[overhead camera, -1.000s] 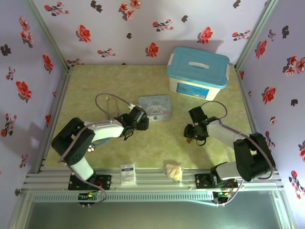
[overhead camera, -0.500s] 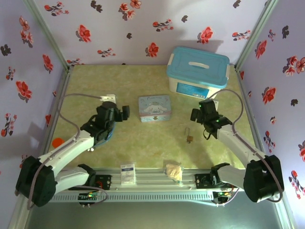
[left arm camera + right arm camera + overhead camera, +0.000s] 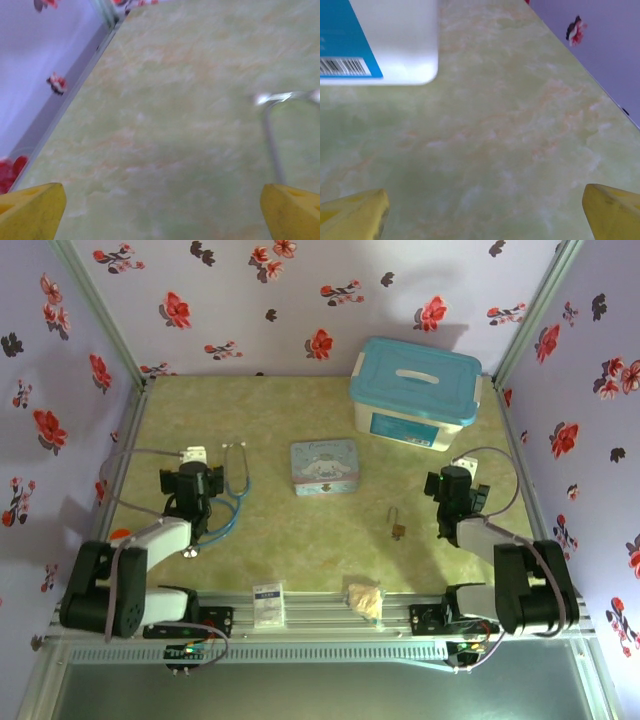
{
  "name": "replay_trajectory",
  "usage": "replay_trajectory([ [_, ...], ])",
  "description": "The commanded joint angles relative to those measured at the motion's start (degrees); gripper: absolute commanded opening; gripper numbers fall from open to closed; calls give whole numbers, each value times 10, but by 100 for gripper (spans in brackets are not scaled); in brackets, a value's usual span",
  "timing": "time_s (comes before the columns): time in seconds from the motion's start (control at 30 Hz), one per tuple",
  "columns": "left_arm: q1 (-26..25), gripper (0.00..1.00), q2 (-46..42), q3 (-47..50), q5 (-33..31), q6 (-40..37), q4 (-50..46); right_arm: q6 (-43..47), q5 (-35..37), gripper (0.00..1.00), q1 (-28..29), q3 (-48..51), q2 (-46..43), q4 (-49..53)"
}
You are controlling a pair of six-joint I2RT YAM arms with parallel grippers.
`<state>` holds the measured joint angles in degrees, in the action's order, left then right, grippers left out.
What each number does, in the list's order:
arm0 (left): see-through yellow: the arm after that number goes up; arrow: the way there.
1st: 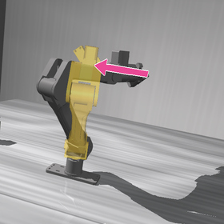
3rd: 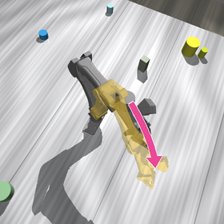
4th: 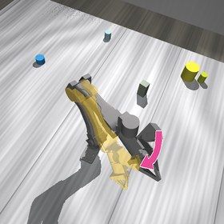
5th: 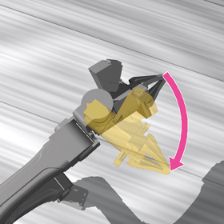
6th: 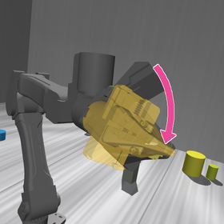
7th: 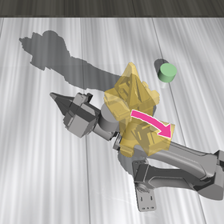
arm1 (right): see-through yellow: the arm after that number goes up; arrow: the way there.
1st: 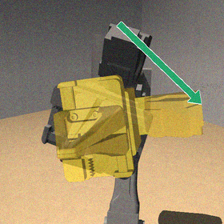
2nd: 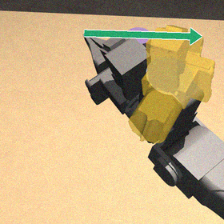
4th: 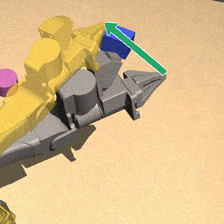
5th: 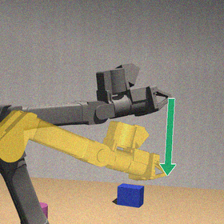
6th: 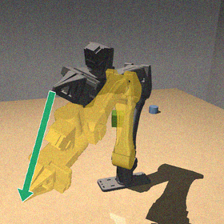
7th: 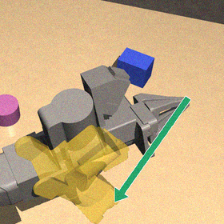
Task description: Unlock the padlock with the key
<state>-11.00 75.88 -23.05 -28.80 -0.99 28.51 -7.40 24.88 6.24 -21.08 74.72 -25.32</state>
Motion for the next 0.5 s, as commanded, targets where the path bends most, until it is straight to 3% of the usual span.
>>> replay_trajectory([
  [0.0,28,100,25,12,26,-47,138,27,-19,99,-2,9,35,-186],
  [0.13,74,100,26,-2,85,10,116,33,-26,99,-10,8,112,-261],
  [0.2,105,100,41,38,154,46,216,35,-30,99,-14,19,159,-335],
  [0.23,111,100,59,51,155,57,251,37,-28,99,-14,24,163,-352],
  [0.3,115,100,94,74,158,60,312,24,-41,99,-20,9,139,-283],
  [0.37,115,99,132,70,167,51,350,21,-44,99,-27,-1,150,-279],
  [0.47,113,100,127,20,173,48,255,17,-49,99,-31,-3,147,-271],
])
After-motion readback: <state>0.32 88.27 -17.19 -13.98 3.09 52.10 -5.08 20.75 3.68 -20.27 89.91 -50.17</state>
